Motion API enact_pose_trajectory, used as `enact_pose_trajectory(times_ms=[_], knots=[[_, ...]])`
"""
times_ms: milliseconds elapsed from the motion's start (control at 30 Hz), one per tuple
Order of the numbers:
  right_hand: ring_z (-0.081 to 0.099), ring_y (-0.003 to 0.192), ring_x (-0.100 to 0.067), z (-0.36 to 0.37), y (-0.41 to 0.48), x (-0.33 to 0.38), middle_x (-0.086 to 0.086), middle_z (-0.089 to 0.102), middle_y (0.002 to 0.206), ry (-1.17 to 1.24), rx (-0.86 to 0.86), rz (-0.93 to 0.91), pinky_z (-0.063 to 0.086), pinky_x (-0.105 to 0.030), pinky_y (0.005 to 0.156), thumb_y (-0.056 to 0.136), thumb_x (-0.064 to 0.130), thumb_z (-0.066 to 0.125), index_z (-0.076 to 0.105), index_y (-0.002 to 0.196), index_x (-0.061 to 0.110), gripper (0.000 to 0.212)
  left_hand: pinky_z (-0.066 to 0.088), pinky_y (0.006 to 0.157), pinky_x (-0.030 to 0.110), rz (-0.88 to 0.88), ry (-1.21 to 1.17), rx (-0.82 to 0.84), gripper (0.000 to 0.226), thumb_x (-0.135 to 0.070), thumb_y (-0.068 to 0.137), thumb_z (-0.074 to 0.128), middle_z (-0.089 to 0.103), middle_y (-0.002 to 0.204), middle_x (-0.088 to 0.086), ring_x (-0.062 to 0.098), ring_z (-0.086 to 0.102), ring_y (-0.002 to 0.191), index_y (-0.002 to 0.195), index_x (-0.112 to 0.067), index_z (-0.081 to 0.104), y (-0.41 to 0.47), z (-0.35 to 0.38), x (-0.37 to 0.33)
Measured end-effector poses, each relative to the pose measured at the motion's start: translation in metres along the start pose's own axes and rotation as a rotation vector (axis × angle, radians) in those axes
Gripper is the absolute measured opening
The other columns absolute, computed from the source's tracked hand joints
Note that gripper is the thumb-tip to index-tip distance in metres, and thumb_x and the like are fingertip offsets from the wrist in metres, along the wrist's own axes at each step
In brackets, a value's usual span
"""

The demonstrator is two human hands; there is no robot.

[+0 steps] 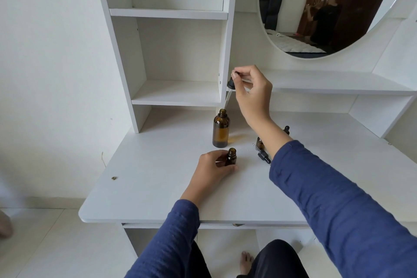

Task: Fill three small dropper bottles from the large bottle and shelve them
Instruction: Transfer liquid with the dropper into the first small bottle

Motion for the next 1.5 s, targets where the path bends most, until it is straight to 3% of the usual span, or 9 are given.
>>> enact_pose_trajectory(times_ms=[333,633,867,967,1133,1300,1400,1500], knots=[[0.063,0.079,-0.016,0.028,-0.025,-0.035,-0.008,0.068,0.086,-0.077,0.237,0.17,0.049,-0.013,0.071,0.084,0.001,0.059,0.064,0.088,0.004,0.007,0.045,0.073,0.005,0.001,0.002,-0.004,0.028,-0.012,0.075,0.076,0.067,0.094,0.003,0.006,0.062,0.079,0.102,-0.011,0.067,0.0,0.0,0.0],[0.06,0.08,-0.007,0.027,-0.03,-0.039,-0.011,0.068,0.094,-0.095,0.362,0.239,0.044,0.0,0.071,0.082,0.0,0.063,0.063,0.094,0.003,0.012,0.044,0.069,0.0,-0.008,0.004,-0.012,0.032,-0.014,0.074,0.077,0.066,0.094,0.0,0.002,0.061,0.079,0.104,-0.013,0.067,0.001,-0.001,0.001],[0.059,0.075,-0.004,-0.025,-0.046,-0.038,-0.002,0.066,0.087,-0.14,0.257,0.253,0.042,0.0,0.069,0.085,0.002,0.057,0.063,0.09,0.004,0.008,0.05,0.082,0.018,-0.008,0.005,-0.018,0.03,-0.012,0.074,0.076,0.071,0.098,0.007,0.017,0.066,0.089,0.103,-0.011,0.068,0.003,0.0,0.005],[0.057,0.072,0.0,-0.054,-0.066,-0.047,0.0,0.064,0.082,-0.215,0.179,0.267,0.041,0.0,0.066,0.085,0.002,0.057,0.064,0.088,0.002,0.007,0.05,0.083,0.019,0.003,0.017,-0.021,0.031,-0.013,0.075,0.075,0.07,0.099,0.006,0.018,0.066,0.091,0.104,-0.011,0.068,0.002,-0.001,0.005],[0.055,0.075,-0.015,-0.083,-0.107,-0.073,-0.008,0.062,0.084,-0.386,0.146,0.302,0.047,-0.026,0.071,0.079,0.009,0.067,0.06,0.084,0.004,0.01,0.049,0.081,0.017,0.028,0.039,-0.022,0.026,-0.011,0.077,0.073,0.07,0.097,0.006,0.02,0.066,0.092,0.102,-0.013,0.067,0.0,0.0,-0.001],[0.05,0.089,-0.023,-0.081,-0.135,-0.092,-0.01,0.054,0.093,-0.49,0.213,0.431,0.037,-0.027,0.071,0.074,0.018,0.073,0.051,0.088,0.005,0.029,0.044,0.07,0.001,0.041,0.059,-0.029,0.027,-0.012,0.077,0.074,0.068,0.094,0.003,0.014,0.063,0.085,0.103,-0.012,0.067,-0.001,0.0,-0.003],[0.051,0.089,-0.026,-0.078,-0.138,-0.099,-0.012,0.054,0.094,-0.542,0.254,0.486,0.045,-0.036,0.072,0.073,0.015,0.072,0.05,0.09,0.003,0.029,0.045,0.071,0.002,0.043,0.064,-0.028,0.027,-0.013,0.076,0.074,0.068,0.094,0.003,0.014,0.063,0.085,0.103,-0.011,0.067,-0.001,0.0,-0.003],[0.055,0.085,-0.029,-0.078,-0.138,-0.103,-0.014,0.056,0.091,-0.541,0.252,0.478,0.049,-0.04,0.072,0.074,0.009,0.069,0.052,0.086,0.002,0.021,0.048,0.079,0.012,0.037,0.054,-0.025,0.027,-0.014,0.076,0.074,0.07,0.096,0.004,0.018,0.065,0.09,0.102,-0.013,0.067,-0.001,0.0,-0.001]])
Point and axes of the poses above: each hand's wrist, its own y-axis towards the middle knuckle, its own z-axis out of the palm, x = y × z, the point moved 7 cm from there along y, towards the middle knuckle
